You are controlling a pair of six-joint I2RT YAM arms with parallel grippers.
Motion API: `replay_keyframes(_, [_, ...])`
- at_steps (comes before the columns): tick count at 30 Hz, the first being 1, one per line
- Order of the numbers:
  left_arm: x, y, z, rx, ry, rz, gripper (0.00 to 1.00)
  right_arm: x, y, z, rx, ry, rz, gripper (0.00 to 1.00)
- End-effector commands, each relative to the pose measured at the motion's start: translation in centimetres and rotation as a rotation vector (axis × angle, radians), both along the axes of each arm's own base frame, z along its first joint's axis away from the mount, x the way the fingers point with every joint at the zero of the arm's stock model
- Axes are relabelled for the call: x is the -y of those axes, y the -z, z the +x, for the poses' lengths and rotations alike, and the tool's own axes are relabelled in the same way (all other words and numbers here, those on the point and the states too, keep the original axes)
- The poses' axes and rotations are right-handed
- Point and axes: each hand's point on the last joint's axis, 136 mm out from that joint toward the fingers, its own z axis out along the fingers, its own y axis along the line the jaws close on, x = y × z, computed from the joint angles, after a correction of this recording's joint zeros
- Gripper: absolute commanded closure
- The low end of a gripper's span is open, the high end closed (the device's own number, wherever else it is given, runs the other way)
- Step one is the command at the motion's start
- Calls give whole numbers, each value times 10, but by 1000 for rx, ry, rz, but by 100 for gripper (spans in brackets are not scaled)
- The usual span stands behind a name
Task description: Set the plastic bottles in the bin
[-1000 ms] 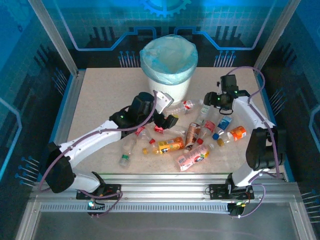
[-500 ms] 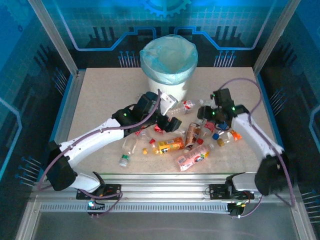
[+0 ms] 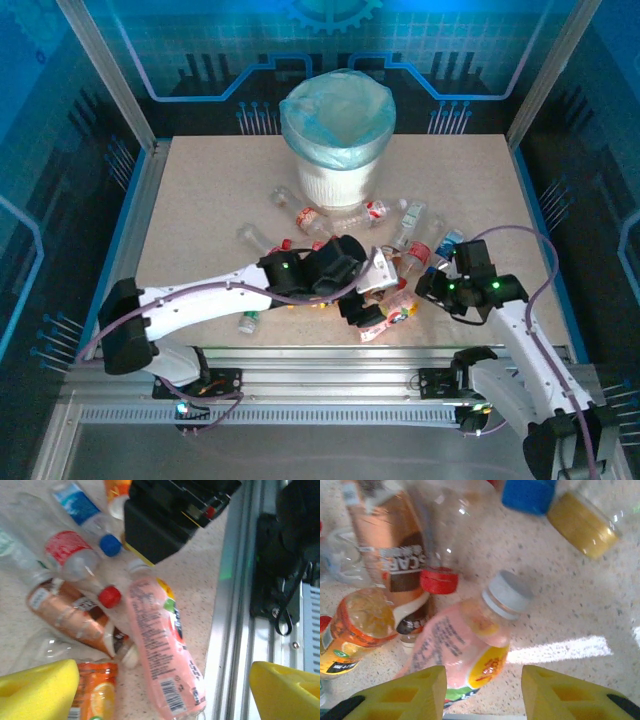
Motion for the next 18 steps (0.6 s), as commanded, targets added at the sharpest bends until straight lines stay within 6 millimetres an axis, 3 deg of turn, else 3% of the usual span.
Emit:
replay_keyframes(1, [4,28,-14,-60,36,57,12,-7,8,-8,-57,52,131,55])
replay_keyframes(9, [17,71,-24,-107,27,132,13,-7,8,12,-40,120,238,49])
replay_keyframes(18, [20,102,-19,-132,-12,199,16,3,28,23,-50,178,244,48])
